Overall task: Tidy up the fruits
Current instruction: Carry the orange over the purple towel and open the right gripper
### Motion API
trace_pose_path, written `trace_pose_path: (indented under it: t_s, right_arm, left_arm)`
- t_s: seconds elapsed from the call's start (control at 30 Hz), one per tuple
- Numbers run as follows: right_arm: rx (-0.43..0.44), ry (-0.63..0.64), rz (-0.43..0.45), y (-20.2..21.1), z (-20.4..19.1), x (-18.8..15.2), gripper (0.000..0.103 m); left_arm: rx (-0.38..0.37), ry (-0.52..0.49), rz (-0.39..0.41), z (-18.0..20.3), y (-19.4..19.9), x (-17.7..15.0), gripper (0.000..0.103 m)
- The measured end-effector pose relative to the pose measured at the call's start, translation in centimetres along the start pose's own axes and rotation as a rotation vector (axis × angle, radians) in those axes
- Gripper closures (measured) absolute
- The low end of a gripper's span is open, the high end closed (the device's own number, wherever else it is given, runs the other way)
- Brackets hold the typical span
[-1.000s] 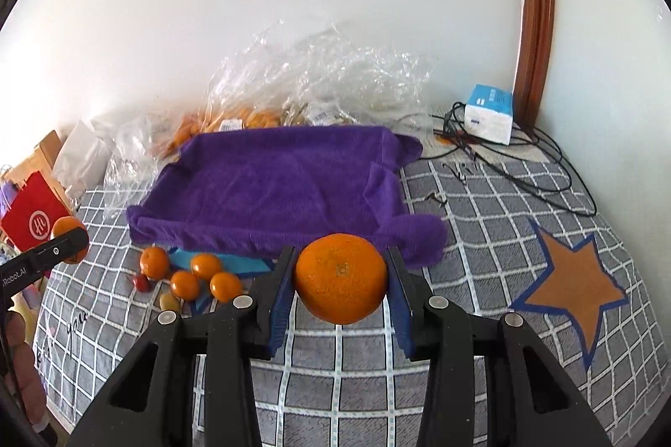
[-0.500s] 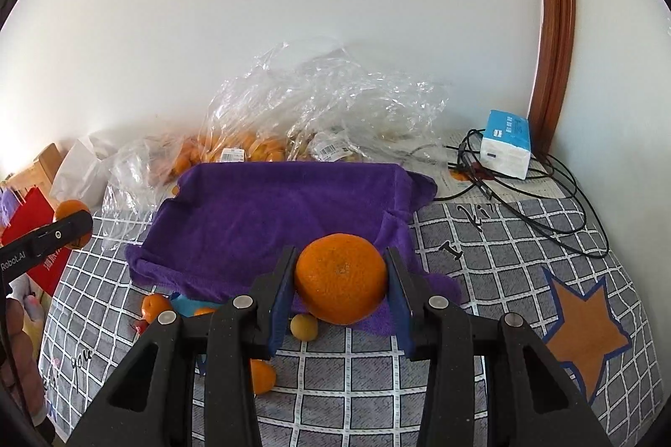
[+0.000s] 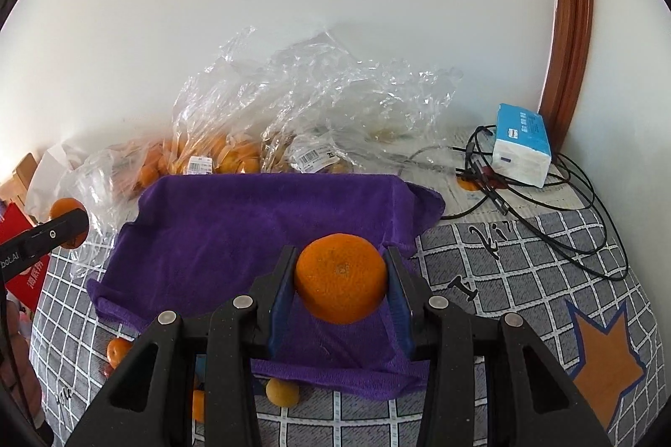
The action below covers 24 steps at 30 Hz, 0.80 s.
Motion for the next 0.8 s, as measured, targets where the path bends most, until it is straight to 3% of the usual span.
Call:
trace_pose_path:
  t_s: [0.27,0.8]
  right_arm:
    - [-0.011,0.009,-0.019,-4.1,-0.1,1.0,0.062]
    - [-0.041,0.049,-0.148,-10.7,-0.7,-1.0,0.062]
  left_arm:
    - [0.004,-0.005,-0.030,-0.2,-4.0,0.8,0.063]
    - [0.025,0.029,-0.148,-2.3,-10.4,-2.0,0.063]
Point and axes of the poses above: each gripper's, at about its wrist camera, not at the fingertips, and y roughly against the way its jaws point, z to its right, x to its top, the point moved 6 cm from there along -y, roughly the way its jaws point, and after that the axes turned 2 degrees about -x, right-handed, at the moved point
